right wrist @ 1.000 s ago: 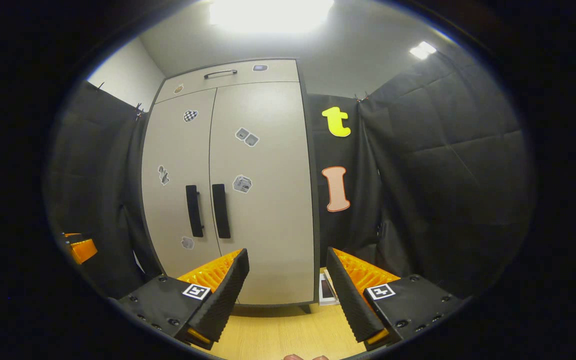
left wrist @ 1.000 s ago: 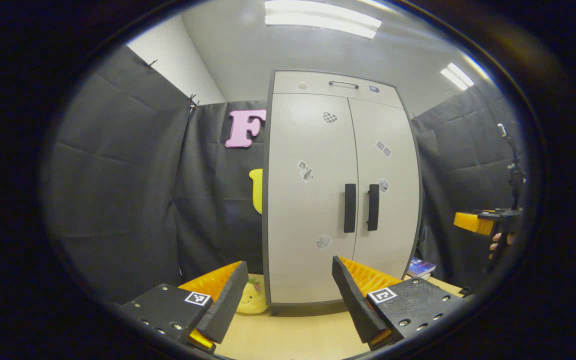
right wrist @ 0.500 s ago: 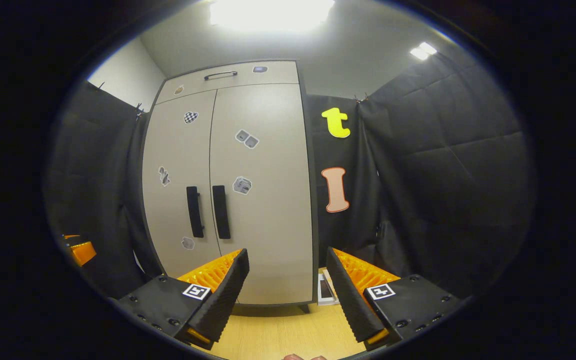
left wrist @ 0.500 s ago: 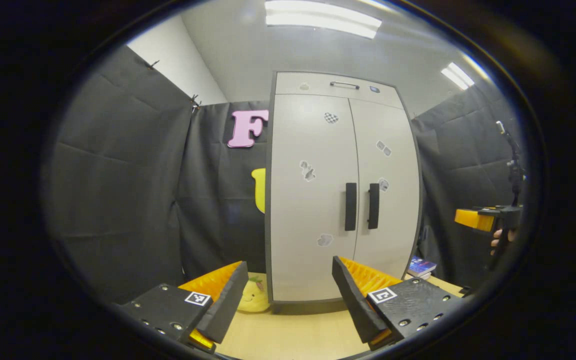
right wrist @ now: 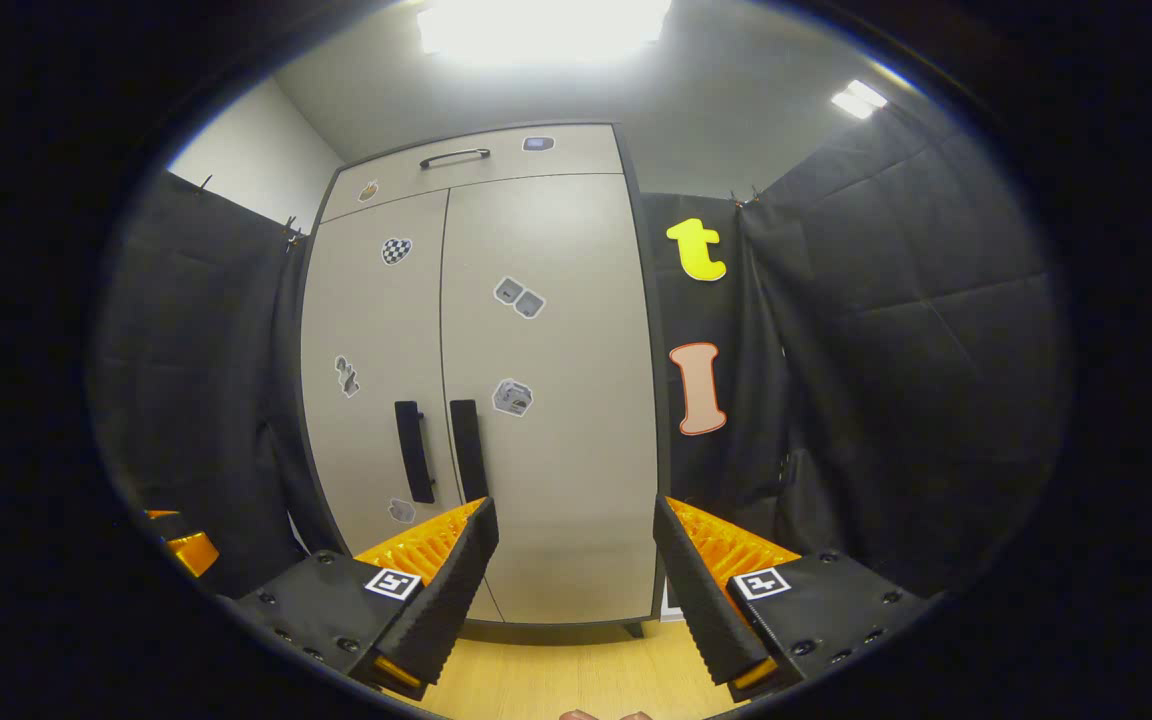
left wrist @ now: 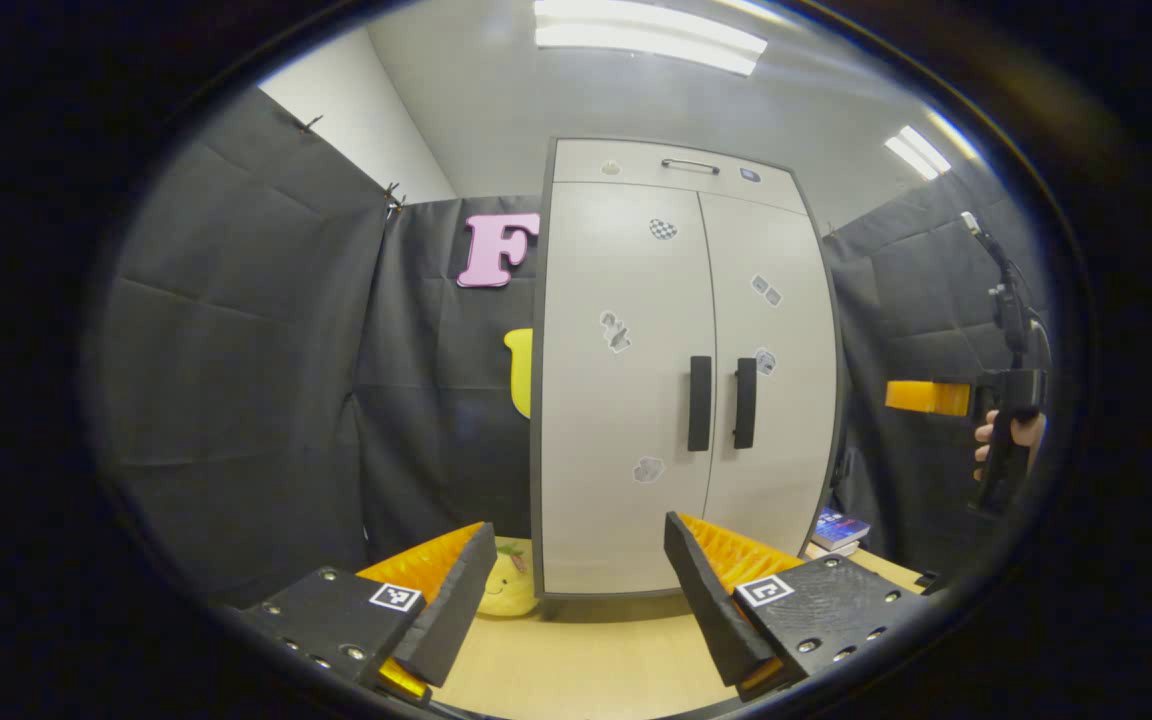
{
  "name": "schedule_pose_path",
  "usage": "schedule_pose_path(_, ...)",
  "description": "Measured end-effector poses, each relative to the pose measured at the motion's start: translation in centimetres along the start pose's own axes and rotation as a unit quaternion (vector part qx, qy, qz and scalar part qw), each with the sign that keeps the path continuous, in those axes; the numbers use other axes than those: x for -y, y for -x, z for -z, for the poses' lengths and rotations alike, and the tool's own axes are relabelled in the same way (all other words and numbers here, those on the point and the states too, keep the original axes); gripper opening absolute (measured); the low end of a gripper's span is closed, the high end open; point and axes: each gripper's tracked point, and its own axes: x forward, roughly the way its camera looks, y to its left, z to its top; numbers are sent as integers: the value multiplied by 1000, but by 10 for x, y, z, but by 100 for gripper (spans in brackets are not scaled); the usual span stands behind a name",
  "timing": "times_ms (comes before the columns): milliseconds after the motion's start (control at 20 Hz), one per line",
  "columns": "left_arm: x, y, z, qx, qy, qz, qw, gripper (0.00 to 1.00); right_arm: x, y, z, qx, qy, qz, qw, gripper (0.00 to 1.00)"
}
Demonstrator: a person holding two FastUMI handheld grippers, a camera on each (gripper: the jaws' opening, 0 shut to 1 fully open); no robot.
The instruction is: Open the right door of the double-door shoe cabinet with the right hand, and open the left door with the left hand.
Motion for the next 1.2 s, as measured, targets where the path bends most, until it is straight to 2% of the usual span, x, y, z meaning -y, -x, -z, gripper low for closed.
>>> schedule_pose_path(250,-5,3,6,-6,4,-6,1000,100,-36,-30,-9,-9,6,-40,999,96)
schedule_pose_path(300,-7,5,7,-6,3,-9,1000,98,-43,-36,-14,-4,4,-46,999,98)
schedule_pose_path(550,-23,16,20,-18,-1,-25,1000,100,-69,-74,-30,6,-5,-62,998,98)
schedule_pose_path(900,-51,21,37,-34,7,-49,998,98,-88,-119,-39,5,-8,-55,998,98)
schedule_pose_path(1100,-64,17,44,-41,8,-57,997,96,-96,-145,-36,-3,14,-46,999,96)
schedule_pose_path(1200,-70,14,47,-42,8,-60,997,98,-99,-158,-28,-12,22,-38,999,98)
